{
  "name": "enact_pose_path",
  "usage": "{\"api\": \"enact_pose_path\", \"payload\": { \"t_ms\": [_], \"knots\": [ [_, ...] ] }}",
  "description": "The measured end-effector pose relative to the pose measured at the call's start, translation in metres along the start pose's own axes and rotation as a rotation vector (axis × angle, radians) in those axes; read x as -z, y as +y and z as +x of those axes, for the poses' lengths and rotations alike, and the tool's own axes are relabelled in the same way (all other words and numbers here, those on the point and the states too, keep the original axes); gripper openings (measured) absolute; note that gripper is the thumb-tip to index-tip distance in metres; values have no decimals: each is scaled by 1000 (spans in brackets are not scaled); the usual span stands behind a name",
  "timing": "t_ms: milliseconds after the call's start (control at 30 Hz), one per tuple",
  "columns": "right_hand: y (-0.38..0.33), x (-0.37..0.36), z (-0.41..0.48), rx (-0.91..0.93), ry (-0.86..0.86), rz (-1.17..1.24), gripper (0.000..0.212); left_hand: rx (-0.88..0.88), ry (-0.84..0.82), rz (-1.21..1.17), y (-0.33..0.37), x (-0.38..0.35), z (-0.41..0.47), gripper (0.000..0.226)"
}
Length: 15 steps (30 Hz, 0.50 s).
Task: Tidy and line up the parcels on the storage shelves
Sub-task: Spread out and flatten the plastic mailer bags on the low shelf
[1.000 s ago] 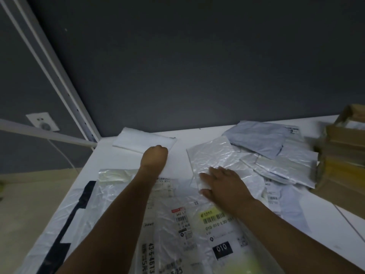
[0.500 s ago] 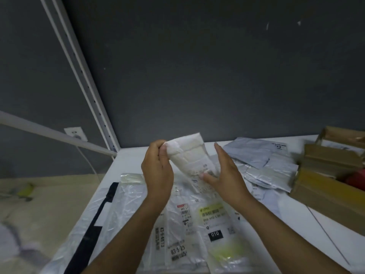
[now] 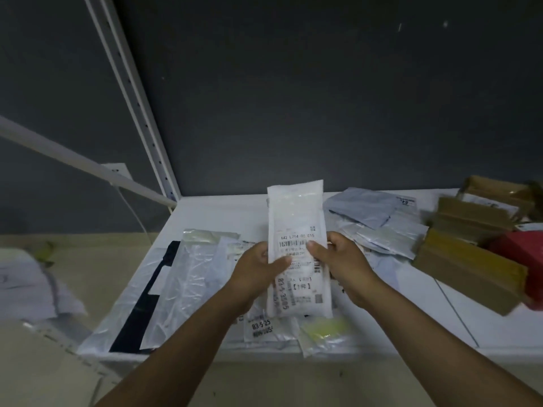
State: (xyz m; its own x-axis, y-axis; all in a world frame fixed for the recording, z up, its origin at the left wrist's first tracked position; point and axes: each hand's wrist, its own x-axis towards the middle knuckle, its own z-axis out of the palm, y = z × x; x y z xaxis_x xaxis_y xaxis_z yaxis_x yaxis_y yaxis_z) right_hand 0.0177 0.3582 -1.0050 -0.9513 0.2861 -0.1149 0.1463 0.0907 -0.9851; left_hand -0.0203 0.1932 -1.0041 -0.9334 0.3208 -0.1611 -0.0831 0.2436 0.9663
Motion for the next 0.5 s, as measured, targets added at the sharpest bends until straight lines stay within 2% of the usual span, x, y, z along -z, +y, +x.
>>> {"api": "enact_pose_path", "payload": {
  "t_ms": [100,167,300,333,400,500],
  "knots": [
    [15,1,4,13,-35,-385,30,-37,213,180,-7,18,6,18],
    [27,3,2,72,-147,-719,48,-4,308,274,-18,31,11,21],
    [58,10,-9,127,-652,-1311,100,80,317,422,-43,40,9,15],
    [66,11,-11,128,-722,-1409,110,95,310,453,-49,40,8,12],
    [77,13,-13,159,-735,-1467,113,116,318,484,-57,41,7,15],
    [81,17,-12,186,-683,-1361,95,129,347,489,-63,45,9,19]
  ]
}}
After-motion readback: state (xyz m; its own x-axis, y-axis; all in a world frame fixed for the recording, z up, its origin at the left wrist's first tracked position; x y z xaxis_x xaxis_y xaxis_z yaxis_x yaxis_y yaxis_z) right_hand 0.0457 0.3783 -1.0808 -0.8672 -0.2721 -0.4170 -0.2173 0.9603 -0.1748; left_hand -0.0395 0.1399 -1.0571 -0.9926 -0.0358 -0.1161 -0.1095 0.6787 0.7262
